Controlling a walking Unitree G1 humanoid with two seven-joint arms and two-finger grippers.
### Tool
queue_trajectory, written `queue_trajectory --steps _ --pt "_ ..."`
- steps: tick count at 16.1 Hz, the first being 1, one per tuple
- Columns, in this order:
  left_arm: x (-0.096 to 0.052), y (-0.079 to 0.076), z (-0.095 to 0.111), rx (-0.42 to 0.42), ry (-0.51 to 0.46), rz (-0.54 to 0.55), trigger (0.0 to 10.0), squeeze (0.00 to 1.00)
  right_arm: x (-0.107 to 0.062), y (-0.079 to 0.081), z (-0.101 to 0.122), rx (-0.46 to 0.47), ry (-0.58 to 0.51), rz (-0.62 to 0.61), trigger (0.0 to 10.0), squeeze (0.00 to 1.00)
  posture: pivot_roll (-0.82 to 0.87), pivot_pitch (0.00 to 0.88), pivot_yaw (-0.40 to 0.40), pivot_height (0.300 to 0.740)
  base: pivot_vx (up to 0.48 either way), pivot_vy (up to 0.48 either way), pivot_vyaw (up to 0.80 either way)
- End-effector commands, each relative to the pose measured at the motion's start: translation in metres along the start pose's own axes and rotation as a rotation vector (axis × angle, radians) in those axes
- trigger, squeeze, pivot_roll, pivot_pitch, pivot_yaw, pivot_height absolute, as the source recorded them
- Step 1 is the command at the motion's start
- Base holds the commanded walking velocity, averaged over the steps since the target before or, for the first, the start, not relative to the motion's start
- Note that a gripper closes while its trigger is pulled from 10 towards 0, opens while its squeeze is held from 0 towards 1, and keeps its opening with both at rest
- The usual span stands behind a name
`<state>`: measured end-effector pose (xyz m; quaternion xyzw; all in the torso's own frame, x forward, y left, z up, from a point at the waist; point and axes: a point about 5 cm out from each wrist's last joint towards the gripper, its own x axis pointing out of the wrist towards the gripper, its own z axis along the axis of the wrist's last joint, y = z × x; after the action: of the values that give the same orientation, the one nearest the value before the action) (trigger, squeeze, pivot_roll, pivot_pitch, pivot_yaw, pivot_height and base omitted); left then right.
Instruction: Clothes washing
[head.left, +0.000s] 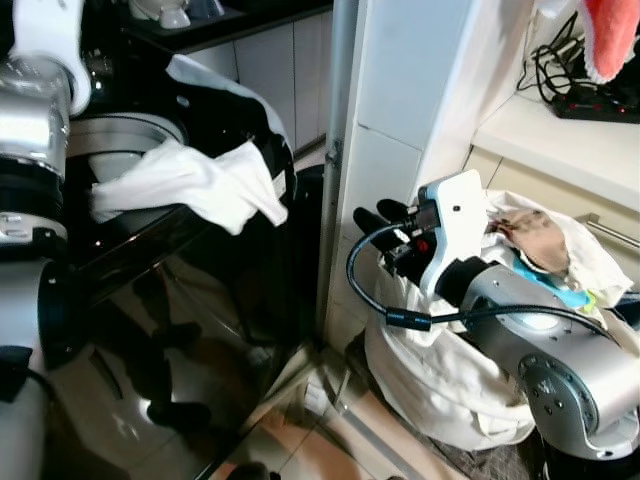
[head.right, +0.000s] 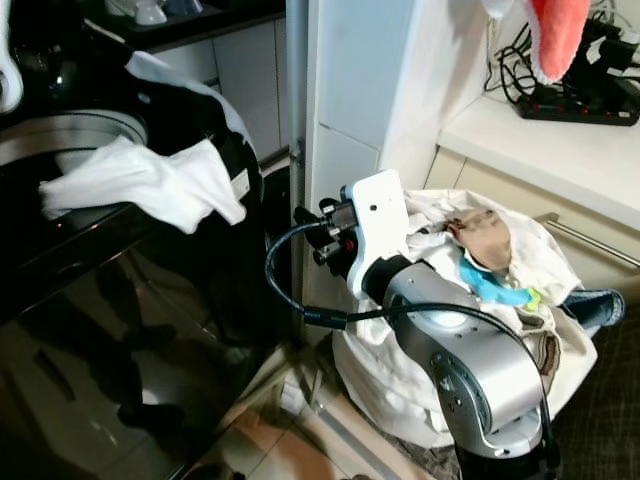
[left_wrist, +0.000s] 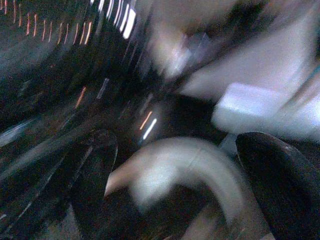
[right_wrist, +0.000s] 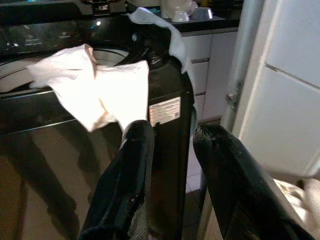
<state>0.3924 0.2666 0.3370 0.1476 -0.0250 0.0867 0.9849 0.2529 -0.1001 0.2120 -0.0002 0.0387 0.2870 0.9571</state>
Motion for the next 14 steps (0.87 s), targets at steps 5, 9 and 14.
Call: queue_trajectory --steps 5,9,14 --pt "-0.045 -0.1 -0.036 -0.119 -0.236 -0.523 10.0 0.0 -0.004 -0.019 0.008 -0.092 -0.049 -0.133 10.0 0.0 0.0 0.0 0.014 0.74 0.0 0.0 0.0" --pt "-0.073 -0.133 -0.044 -0.183 -0.321 -0.699 10.0 0.0 -0.004 -0.019 0.009 -0.09 -0.057 -0.139 10.0 0.0 -0.01 0.0 0.016 0.74 0.0 0.0 0.0" --pt "-0.099 -0.12 -0.103 -0.119 -0.113 -0.416 10.0 0.0 -0.014 -0.053 0.011 -0.14 -0.053 -0.465 10.0 0.0 -0.03 0.0 0.022 0.74 0.0 0.0 0.0"
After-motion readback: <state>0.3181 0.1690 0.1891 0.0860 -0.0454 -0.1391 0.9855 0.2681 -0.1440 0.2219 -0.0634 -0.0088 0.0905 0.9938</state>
